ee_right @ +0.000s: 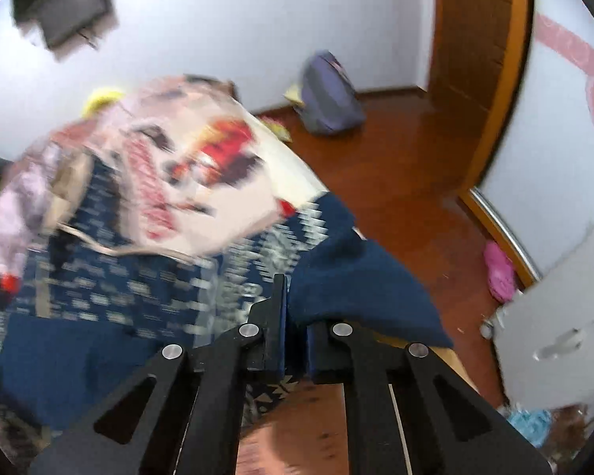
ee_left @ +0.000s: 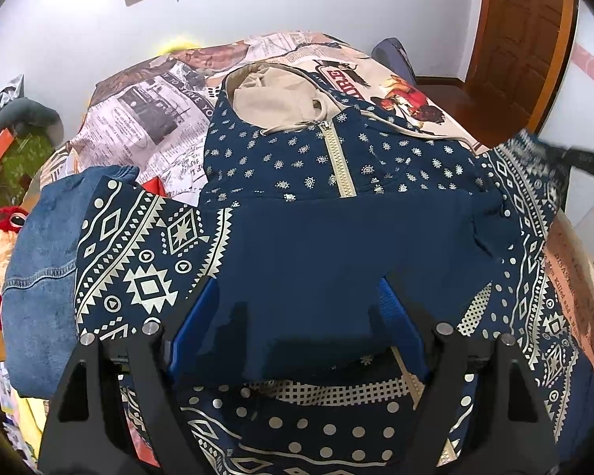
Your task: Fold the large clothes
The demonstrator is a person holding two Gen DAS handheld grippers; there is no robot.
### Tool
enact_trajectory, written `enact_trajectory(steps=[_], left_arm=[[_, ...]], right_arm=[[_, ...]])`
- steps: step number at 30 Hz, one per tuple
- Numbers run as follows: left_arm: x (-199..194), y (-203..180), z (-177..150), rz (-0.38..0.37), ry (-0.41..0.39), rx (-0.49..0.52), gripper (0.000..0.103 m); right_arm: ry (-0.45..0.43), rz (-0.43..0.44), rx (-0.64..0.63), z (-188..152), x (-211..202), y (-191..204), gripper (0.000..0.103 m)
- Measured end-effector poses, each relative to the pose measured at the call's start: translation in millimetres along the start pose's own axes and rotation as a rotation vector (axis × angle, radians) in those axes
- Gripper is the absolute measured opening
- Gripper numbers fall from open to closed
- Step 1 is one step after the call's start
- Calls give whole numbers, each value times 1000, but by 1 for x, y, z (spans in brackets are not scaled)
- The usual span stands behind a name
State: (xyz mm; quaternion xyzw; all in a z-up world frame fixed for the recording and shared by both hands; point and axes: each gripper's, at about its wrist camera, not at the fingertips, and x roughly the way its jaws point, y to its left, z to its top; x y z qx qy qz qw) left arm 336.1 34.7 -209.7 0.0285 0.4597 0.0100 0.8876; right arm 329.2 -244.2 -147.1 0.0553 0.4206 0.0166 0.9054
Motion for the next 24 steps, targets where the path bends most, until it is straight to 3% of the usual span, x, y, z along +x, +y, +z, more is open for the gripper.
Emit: enact_trajectory(steps=[5,8,13,20,24], left_arm=[[0,1,-1,-8,6,-16,81],[-1,0,-2,-13,4,-17,81],[-4,-1,-6,-11,7,0,81],[-1,5,-11,-16,22,-22,81],[2,8,-13,-21,34,-36,81]], right_arm=[[-48,122,-129,-1,-40,49,6],[33,239,-188,-13,-32,75,6],[158,278,-286,-42,-9,104,11],[357,333,-195,-67,19,98,26],[383,355,-172,-69,10,87,28]])
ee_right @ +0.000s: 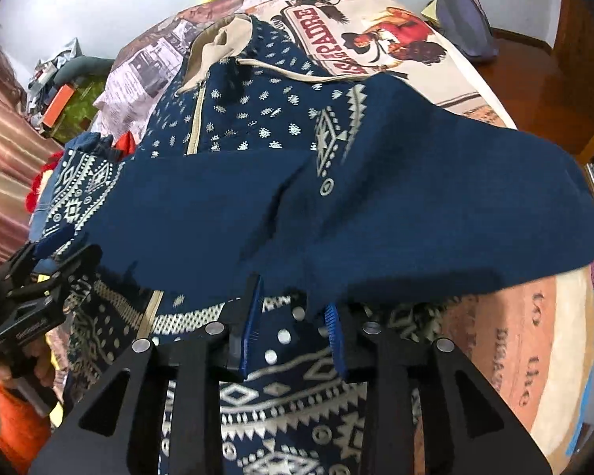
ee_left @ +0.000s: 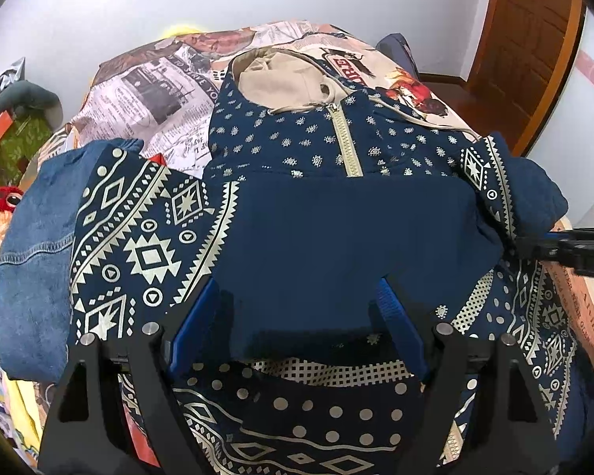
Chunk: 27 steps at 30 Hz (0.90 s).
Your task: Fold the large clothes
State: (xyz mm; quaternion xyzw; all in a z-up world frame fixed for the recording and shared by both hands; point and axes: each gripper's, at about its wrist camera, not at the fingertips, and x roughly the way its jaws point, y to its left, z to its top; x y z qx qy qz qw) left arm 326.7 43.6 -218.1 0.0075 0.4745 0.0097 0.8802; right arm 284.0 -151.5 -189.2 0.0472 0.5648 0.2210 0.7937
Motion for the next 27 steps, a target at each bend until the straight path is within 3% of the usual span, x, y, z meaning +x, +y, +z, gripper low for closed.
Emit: enact_trajectory(steps=[3,7,14,19,23,24,26,27], left_arm=[[2,1,-1,-2,5,-11,81],[2,1,-1,-4,11,-17,81],[4,0,-2,-6,13,-13,81],[6,-1,-3,-2,18,-11,81],[6,1,-3,0,19,-16,81],[6,1,-2,1,19,-17,81],[5,2,-3,2,17,-21,81],[3,3,-2,2,15,-23,81]], right_arm=[[-45,0,33,-3,-18,-9,30],[-156,-69,157,0,-45,-46,46],[-265,-156,465,-4,-58,-129,47],[-237,-179,636,-5,-38,-179,47],[-224,-168,669,0,-23,-190,47],[-234,-178,665,3,-21,-188,46],[-241,-205,626,8,-21,-184,30],[-236,-209,599,12,-21,-182,16]])
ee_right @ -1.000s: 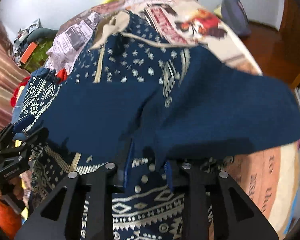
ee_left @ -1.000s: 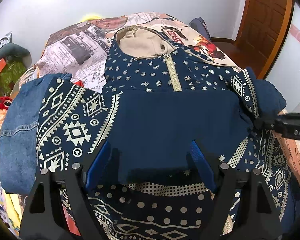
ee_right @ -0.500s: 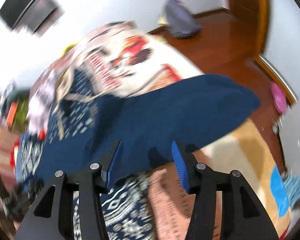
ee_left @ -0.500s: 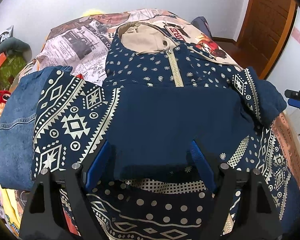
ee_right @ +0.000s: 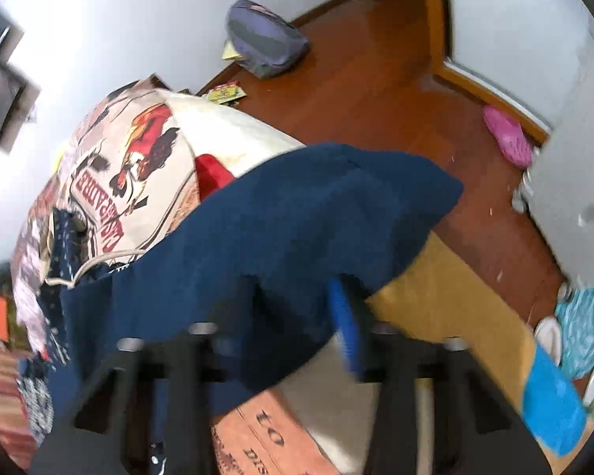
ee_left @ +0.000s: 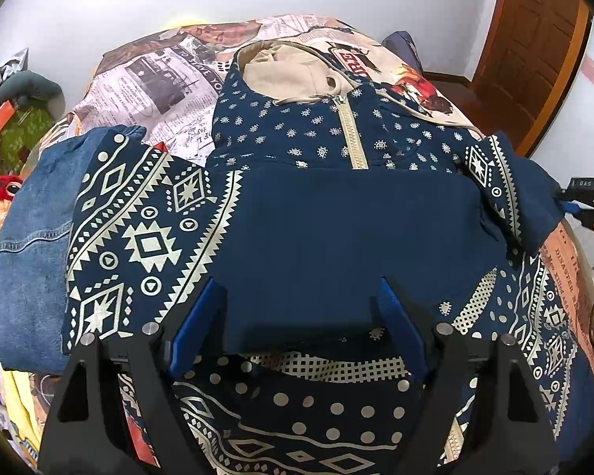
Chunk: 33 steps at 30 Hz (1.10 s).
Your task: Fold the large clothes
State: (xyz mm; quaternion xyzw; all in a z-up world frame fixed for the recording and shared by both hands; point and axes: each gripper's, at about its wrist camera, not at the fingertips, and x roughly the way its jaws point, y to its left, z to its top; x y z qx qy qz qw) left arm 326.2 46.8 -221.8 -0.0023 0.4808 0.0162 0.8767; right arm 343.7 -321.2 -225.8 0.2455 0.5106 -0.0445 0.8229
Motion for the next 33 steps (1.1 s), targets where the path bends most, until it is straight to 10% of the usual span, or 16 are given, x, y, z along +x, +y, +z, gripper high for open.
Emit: enact_trajectory(steps=[19,33], left_arm=[[-72,27,-2,24,-143,-14,81],[-64,19,-11,3,-111,2,82]], right_arm=[[-289,302,-639,-81,-136,225,3],[-45,52,-391,-60,-76,109,45]])
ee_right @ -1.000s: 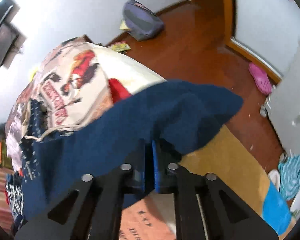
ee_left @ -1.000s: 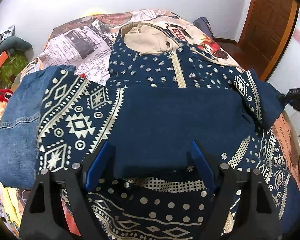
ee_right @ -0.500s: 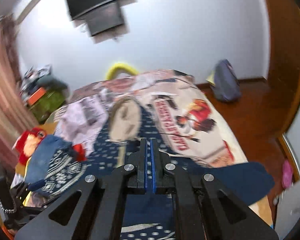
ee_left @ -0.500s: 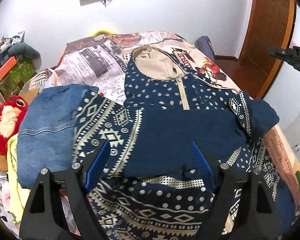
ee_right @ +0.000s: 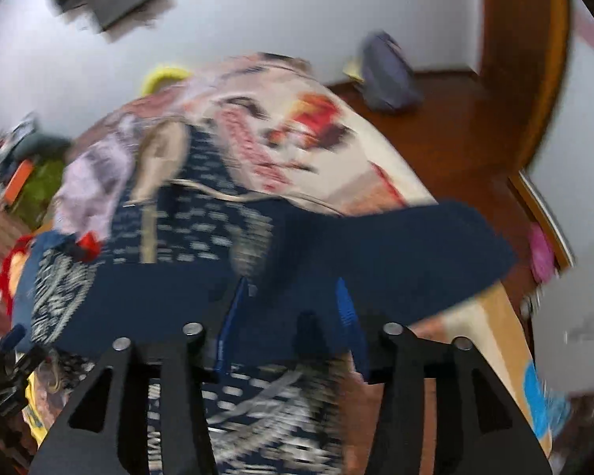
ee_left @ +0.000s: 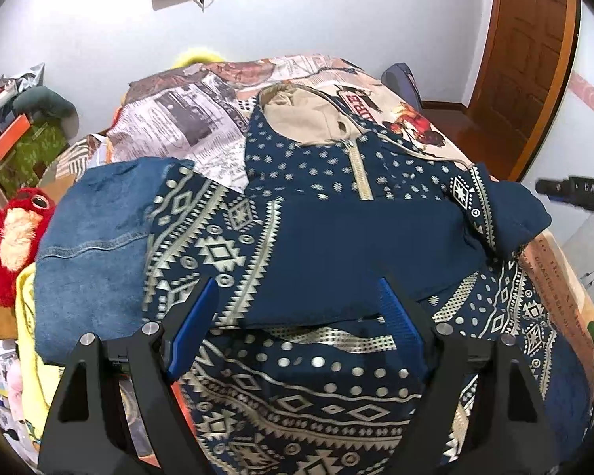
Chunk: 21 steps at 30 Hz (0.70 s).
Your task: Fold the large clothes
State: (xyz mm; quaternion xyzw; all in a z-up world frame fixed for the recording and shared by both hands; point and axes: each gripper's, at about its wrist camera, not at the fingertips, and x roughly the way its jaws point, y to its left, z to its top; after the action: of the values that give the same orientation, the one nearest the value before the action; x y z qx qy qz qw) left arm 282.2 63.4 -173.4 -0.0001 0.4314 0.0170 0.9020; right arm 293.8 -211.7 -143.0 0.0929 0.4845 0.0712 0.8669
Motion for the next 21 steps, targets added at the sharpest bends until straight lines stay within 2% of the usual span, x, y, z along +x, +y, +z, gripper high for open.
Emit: enact_trajectory(steps=[3,7,10,15,16,20,21], left_arm=[[7,-11,1,-12,12,6,82],[16,-26,4,-22,24,23,81],[21,-32,5,-26,33,26,81],[32,-38,6,-22,51,31,81],[34,-38,6,-19,56,32,81],[40,-37,4,-12,68,26,82],[41,-36,3,-11,70,26,81]], right_arm=[[53,-29,127,-1,11,-48,46],[116,-1,288,-9,30,-100,46],[138,16,381,-14,42,-124,46],[101,15,412,-10,54,-130,46],[90,16,419,-8,57,-131,49],[71,16,457,-1,72,-140,49],[65,-1,454,2,75,-140,46]])
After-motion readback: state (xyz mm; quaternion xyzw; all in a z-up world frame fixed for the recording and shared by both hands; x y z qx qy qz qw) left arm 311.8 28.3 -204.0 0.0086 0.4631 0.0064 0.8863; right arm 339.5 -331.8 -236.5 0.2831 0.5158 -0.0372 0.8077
